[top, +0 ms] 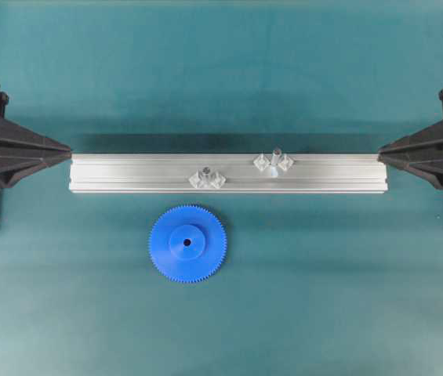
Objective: Find the location of the shaft and insert the large gear.
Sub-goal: 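Move the left gripper over the blue gear's hub and lower it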
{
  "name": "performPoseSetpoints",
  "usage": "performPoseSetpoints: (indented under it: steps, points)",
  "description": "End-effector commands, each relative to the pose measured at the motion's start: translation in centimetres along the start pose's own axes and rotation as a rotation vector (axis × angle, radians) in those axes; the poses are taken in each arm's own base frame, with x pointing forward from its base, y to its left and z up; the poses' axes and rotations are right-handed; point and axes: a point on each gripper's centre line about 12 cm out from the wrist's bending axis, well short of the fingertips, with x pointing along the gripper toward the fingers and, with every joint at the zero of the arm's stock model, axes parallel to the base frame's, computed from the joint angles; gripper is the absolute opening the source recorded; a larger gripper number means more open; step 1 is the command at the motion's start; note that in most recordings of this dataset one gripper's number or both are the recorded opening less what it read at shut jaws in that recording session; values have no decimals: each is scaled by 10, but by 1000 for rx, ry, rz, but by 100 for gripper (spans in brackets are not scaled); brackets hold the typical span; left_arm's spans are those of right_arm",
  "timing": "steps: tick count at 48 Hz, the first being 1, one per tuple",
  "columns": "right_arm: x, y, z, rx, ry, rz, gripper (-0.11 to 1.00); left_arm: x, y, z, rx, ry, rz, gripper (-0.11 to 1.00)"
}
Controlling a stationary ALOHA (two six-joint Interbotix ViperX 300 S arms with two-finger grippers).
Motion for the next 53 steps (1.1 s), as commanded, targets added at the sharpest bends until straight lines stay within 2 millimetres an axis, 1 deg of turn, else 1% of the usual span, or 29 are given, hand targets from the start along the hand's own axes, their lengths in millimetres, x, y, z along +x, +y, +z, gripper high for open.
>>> performPoseSetpoints:
  steps: [1,2,4,5,7,9,12,16,29,41,53]
  points:
    - [3,0,0,-2,6,1,16,-1,-2,-11,5,28,-13,11]
    - [2,0,-3,1,17,0,16,-1,-3,-12,5,29,-14,11]
    - [1,0,-8,12,43,-2,20,-1,-3,-11,5,28,-16,15]
    - [1,0,-10,16,57,-3,20,-1,-3,-11,3,25,-17,13]
    - [1,0,-14,27,84,-3,14,-1,-3,-10,5,23,-17,7]
    - [1,0,-16,36,103,-2,9,-1,-3,-9,5,21,-17,3]
    - [0,0,-18,47,123,-3,4,-1,-3,-11,6,32,-19,1]
    - [-1,0,-19,61,132,-4,1,0,-4,-14,3,60,-20,1]
    - [-2,0,-24,90,163,-7,1,7,-10,-23,-9,193,-47,1]
    - [-4,0,-33,129,250,-15,1,22,-11,-37,-12,392,-44,1]
    - [-5,0,-37,158,265,-21,1,37,-16,-46,-8,490,-62,1]
